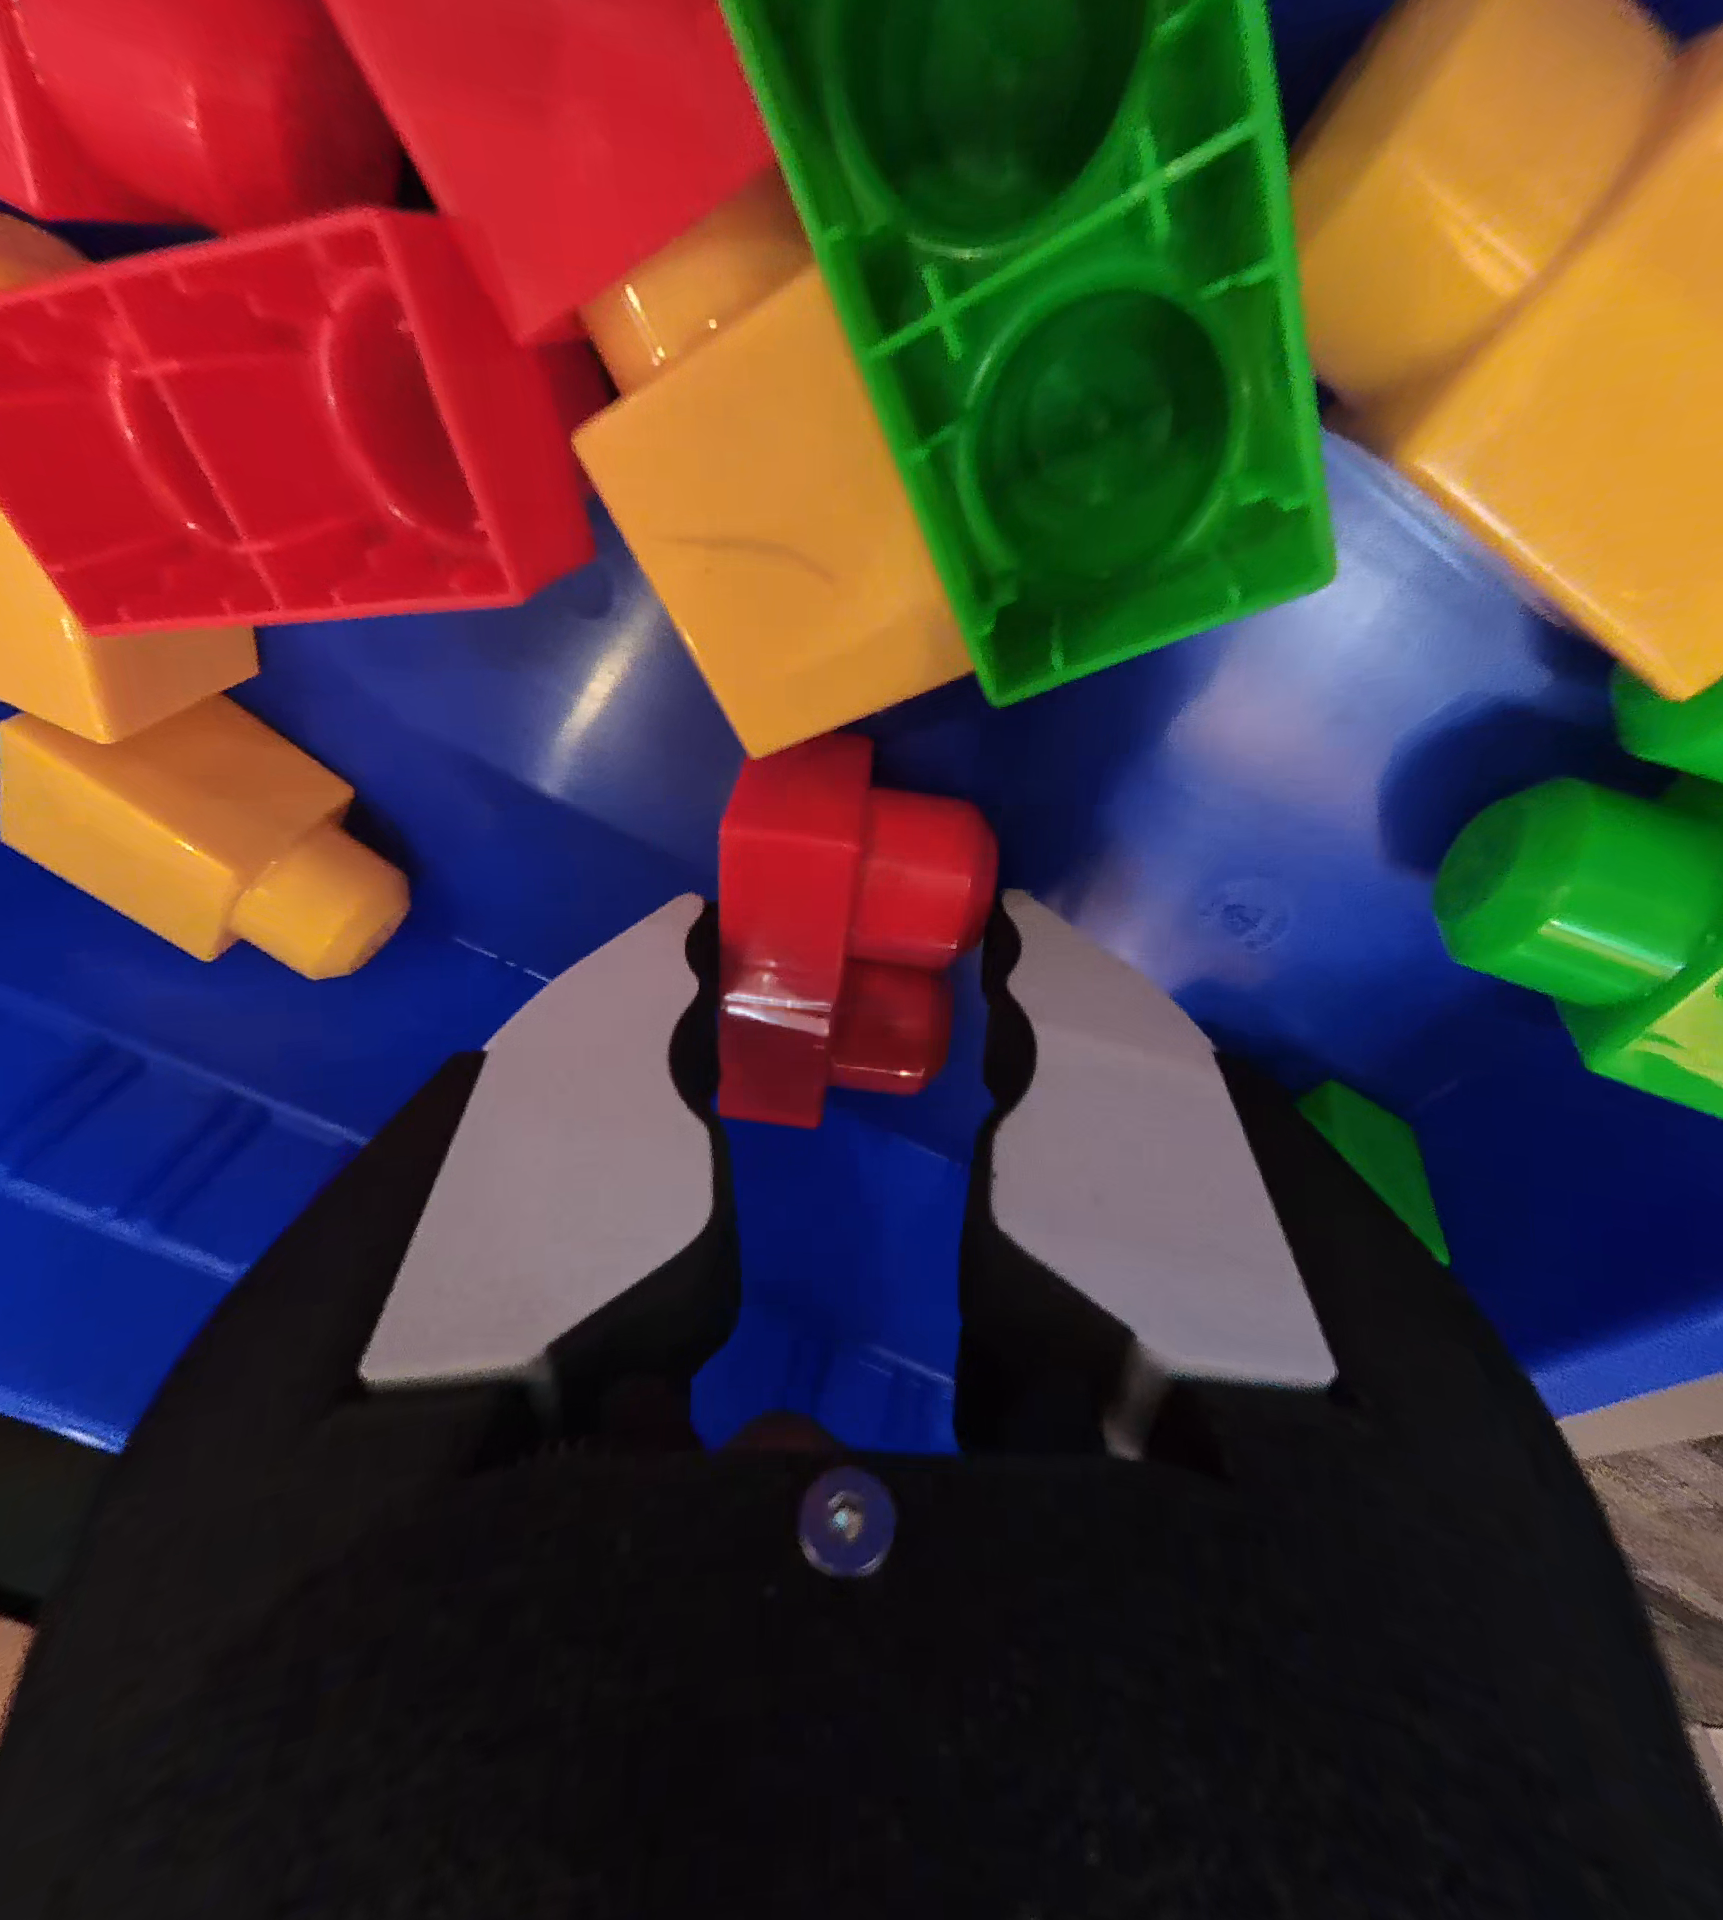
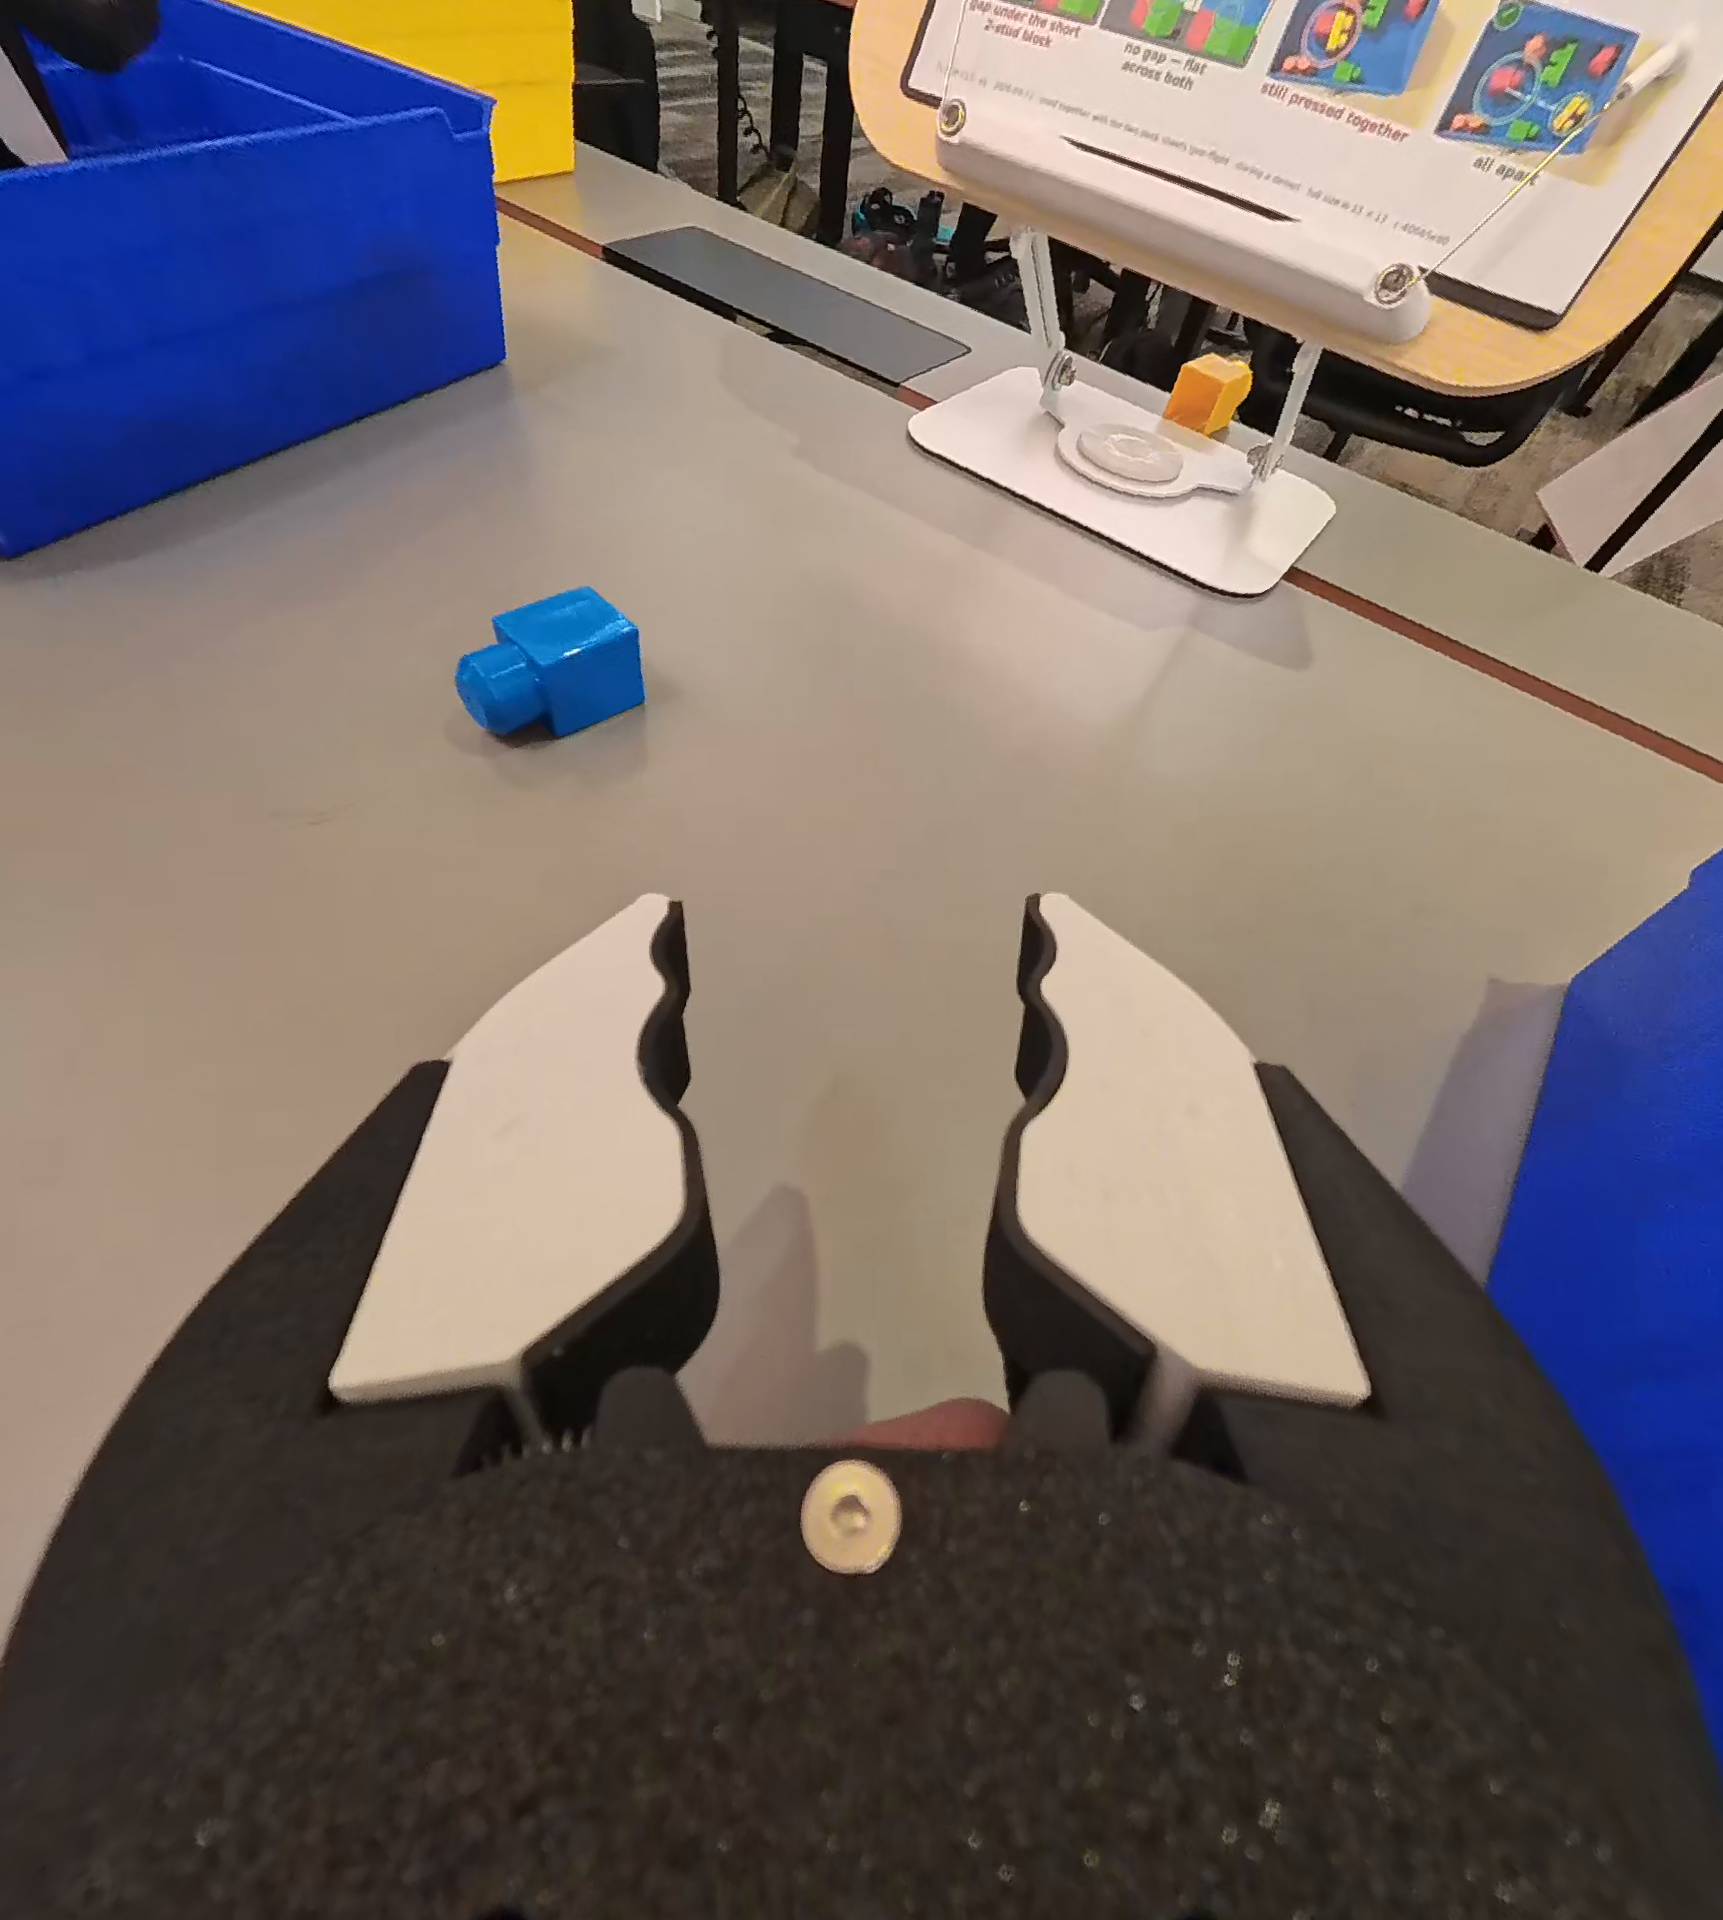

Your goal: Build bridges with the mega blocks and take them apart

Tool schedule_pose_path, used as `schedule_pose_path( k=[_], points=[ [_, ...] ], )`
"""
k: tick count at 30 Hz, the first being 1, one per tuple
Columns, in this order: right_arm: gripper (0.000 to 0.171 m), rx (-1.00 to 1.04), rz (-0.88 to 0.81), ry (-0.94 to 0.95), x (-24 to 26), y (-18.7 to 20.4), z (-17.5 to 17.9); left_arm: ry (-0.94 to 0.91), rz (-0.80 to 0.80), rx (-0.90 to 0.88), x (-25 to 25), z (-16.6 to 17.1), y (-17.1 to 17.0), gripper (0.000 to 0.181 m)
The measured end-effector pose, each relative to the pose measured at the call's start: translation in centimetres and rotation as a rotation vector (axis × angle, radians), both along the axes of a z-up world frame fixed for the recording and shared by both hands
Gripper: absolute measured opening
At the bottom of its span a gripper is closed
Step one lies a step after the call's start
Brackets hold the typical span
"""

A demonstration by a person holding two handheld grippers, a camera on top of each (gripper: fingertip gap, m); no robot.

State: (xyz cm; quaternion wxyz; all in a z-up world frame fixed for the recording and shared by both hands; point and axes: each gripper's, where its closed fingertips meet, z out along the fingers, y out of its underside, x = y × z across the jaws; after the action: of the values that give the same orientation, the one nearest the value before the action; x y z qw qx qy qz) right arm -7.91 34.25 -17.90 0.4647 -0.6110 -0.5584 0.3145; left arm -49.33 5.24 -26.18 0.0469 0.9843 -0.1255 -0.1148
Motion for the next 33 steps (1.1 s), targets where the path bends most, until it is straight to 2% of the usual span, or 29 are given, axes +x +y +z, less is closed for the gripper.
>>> schedule_pose_path(
  k=[9,13,18,24,27,29,33],
  points=[
    [0.06,-0.001,0.002,-0.004,0.0,0.0,-0.1,0.016,-0.013,0.064,0.6,0.9,0.4,0.048],
    [0.06,0.004,0.004,-0.003,0.0,-0.1,0.1,0.072,-0.011,0.21,2.1,4.5,1.9,0.047],
    [0.06,0.006,0.008,0.001,0.0,-0.3,0.3,0.124,0.042,0.451,6.3,10.1,3.8,0.047],
    [0.06,0.017,0.011,0.007,0.1,-0.6,0.8,0.159,0.141,0.736,13.3,14.1,8.1,0.047],
    [0.06,0.032,0.01,0.01,0.2,-0.7,1.2,0.097,0.185,0.867,17.2,14.6,11.3,0.046],
    [0.06,0.038,0.007,0.012,0.3,-0.7,1.4,0.129,0.184,0.928,18.6,14.9,13.4,0.047],
    [0.06,0.039,0.003,0.013,0.5,-0.5,1.6,0.056,0.229,0.999,21.2,13.9,18.2,0.047]
  ],
)
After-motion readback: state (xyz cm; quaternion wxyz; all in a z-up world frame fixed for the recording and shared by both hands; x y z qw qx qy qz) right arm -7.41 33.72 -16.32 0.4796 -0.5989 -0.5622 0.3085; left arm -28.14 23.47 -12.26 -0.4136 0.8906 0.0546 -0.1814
